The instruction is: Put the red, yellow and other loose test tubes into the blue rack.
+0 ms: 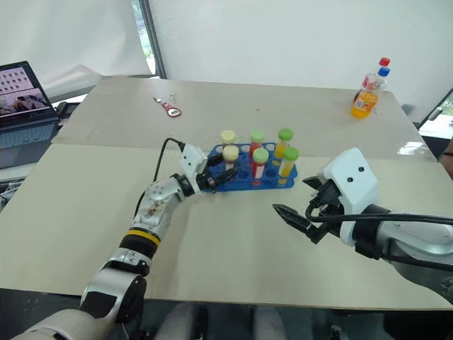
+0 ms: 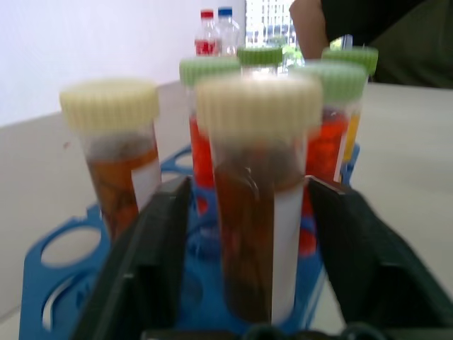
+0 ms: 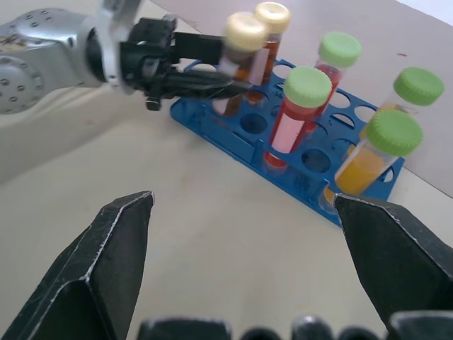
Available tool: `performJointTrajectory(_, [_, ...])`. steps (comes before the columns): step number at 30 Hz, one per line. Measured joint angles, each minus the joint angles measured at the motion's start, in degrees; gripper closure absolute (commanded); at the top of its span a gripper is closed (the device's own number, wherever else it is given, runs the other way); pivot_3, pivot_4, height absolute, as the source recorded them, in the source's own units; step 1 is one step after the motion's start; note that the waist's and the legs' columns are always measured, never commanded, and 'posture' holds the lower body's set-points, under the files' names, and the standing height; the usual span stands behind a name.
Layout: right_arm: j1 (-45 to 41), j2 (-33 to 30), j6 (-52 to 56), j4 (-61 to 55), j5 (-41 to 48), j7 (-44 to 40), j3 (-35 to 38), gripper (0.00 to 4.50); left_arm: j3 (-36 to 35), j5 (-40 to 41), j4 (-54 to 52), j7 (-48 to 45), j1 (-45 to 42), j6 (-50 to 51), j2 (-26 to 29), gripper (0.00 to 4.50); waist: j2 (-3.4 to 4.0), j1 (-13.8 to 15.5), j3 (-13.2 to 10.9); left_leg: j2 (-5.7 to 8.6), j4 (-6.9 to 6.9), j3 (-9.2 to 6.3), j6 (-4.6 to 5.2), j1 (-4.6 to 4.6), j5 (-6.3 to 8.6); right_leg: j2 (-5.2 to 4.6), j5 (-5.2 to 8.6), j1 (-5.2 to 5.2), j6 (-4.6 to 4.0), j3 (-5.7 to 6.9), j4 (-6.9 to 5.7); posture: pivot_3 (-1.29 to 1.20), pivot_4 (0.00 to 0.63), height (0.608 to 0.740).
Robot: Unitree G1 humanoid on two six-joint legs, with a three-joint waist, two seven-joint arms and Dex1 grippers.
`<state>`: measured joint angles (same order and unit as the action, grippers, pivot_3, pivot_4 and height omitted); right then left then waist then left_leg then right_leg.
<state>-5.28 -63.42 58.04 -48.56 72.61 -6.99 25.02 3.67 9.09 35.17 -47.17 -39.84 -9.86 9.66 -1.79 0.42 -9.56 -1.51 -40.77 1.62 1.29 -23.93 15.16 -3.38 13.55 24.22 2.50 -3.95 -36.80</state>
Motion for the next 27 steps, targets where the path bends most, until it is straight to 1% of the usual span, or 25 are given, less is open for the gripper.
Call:
performJointTrajectory(1, [0.04,0.0,-0.09,0.34,-0.64,-0.9,0.0,0.0,0.18,0.0,-1.12,-0.83,0.43,0.52,1.09,0.13,0.0,0.02,0.0,-0.01,0.0,0.0,0.0,-0.01,0.0,0.0,0.0,0.01,0.0,0.0,0.01,0.0,0.15,0.74])
performJointTrajectory(3, [1.12,-0.44,-0.59,1.18,-2.95,-4.14,0.18,0.0,0.63,0.13,-5.28,-3.24,1.33,2.82,4.51,0.13,0.0,0.04,0.0,-0.01,0.0,0.01,0.0,-0.02,0.0,0.0,0.0,0.0,0.0,0.0,0.01,0.0,0.15,0.74])
performJointTrajectory(6, [3.85,-3.03,-1.98,3.59,-8.61,-11.9,1.1,0.0,0.68,0.78,-12.68,-7.78,3.71,8.35,11.87,0.13,0.02,0.01,0.01,-0.06,0.0,0.02,0.0,0.0,0.0,0.0,0.0,0.0,0.0,0.0,0.01,0.0,0.15,0.74])
performJointTrajectory(9, [5.97,-5.88,-5.57,8.09,-15.47,-21.99,3.4,0.0,0.62,1.03,-17.86,-11.93,5.34,13.42,20.24,0.13,0.02,0.05,0.01,-0.07,0.0,0.05,0.0,0.06,0.0,0.02,0.0,-0.01,0.0,0.01,0.0,0.0,0.15,0.74])
performJointTrajectory(12, [6.05,-9.4,-9.57,14.55,-20.91,-32.73,5.12,0.0,0.56,0.93,-22.01,-17.26,5.73,19.0,31.01,0.13,0.03,-0.13,0.0,-0.11,0.03,0.13,0.0,0.12,0.0,0.04,0.01,-0.02,-0.02,0.0,0.02,0.0,0.15,0.74])
performJointTrajectory(13, [5.93,-10.58,-10.79,17.03,-22.5,-36.45,5.63,0.0,-0.05,0.87,-23.54,-18.92,6.39,20.53,34.91,0.13,0.04,-0.26,0.01,-0.14,0.08,0.15,0.0,0.16,0.01,0.04,0.01,-0.04,-0.02,0.0,0.05,0.0,0.15,0.74])
performJointTrajectory(15, [5.64,-12.4,-12.9,20.93,-24.66,-43.28,6.03,0.0,-2.21,1.49,-26.55,-21.66,9.6,21.26,40.65,0.13,0.06,-0.5,0.01,-0.24,0.19,0.21,0.02,0.19,0.02,0.02,0.03,-0.01,-0.05,0.0,0.08,0.0,0.15,0.74])
performJointTrajectory(18, [4.55,-13.57,-13.82,25.12,-25.79,-50.94,6.33,0.0,-4.11,2.74,-28.05,-24.6,13.32,23.13,45.03,0.13,0.07,-0.33,0.0,-0.27,0.21,0.25,0.02,0.19,0.02,0.02,0.04,0.01,-0.07,0.01,0.07,0.0,0.15,0.74])
performJointTrajectory(20, [4.33,-13.93,-14.94,26.82,-27.29,-54.62,6.55,0.0,-4.85,2.9,-28.12,-24.89,14.3,24.29,46.3,0.13,0.05,-0.07,-0.01,-0.28,0.21,0.41,0.02,0.19,0.02,0.02,0.04,0.0,-0.07,0.03,0.07,0.0,0.15,0.74])
performJointTrajectory(23, [4.22,-13.9,-16.64,28.47,-29.78,-57.74,6.53,0.0,-6.2,3.5,-28.94,-24.69,15.07,26.16,47.43,0.13,0.05,0.09,-0.01,-0.28,0.19,0.61,0.01,0.19,0.02,0.0,0.04,0.0,-0.07,0.02,0.06,0.0,0.15,0.74])
performJointTrajectory(27, [3.31,-13.48,-18.24,28.94,-32.25,-59.16,5.13,0.0,-6.8,3.82,-29.82,-24.13,15.06,27.74,48.0,0.13,0.05,0.02,-0.01,-0.28,0.2,0.68,0.01,0.19,0.02,0.03,0.05,0.05,-0.07,0.02,0.05,0.0,0.15,0.74])
